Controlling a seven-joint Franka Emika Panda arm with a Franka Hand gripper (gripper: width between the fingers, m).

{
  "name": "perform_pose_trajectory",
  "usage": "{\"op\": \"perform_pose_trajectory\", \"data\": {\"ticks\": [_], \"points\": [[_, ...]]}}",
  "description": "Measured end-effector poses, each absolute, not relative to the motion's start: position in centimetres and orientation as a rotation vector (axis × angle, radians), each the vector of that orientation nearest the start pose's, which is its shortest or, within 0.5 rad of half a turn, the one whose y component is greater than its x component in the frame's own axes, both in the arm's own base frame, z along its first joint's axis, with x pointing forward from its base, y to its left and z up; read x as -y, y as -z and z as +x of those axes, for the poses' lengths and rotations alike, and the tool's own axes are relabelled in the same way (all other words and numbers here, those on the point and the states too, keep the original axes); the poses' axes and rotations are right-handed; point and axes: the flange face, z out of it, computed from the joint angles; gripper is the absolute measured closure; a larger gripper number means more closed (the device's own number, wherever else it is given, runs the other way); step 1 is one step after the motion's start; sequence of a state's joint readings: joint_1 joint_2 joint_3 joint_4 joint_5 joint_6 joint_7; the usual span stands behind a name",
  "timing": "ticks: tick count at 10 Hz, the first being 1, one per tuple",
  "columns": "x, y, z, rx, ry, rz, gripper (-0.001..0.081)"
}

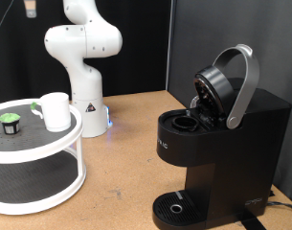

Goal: Make a cup of coffee with the keurig machine

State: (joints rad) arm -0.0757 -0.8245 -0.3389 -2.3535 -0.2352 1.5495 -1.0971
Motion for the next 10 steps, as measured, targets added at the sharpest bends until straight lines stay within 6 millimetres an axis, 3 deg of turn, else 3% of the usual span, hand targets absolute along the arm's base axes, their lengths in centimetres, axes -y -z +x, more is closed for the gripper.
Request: {"op": "perform_pose_trajectory", "data": {"ticks": [3,7,10], "points": [[20.0,-58.1,25.3,1.188,0.007,-2.892,0.0003],[20.3,-57.8,25.2,1.241,-0.003,-2.867,0.0003],[20.7,-57.3,25.7,1.662,0.023,-2.642,0.0003]]}}
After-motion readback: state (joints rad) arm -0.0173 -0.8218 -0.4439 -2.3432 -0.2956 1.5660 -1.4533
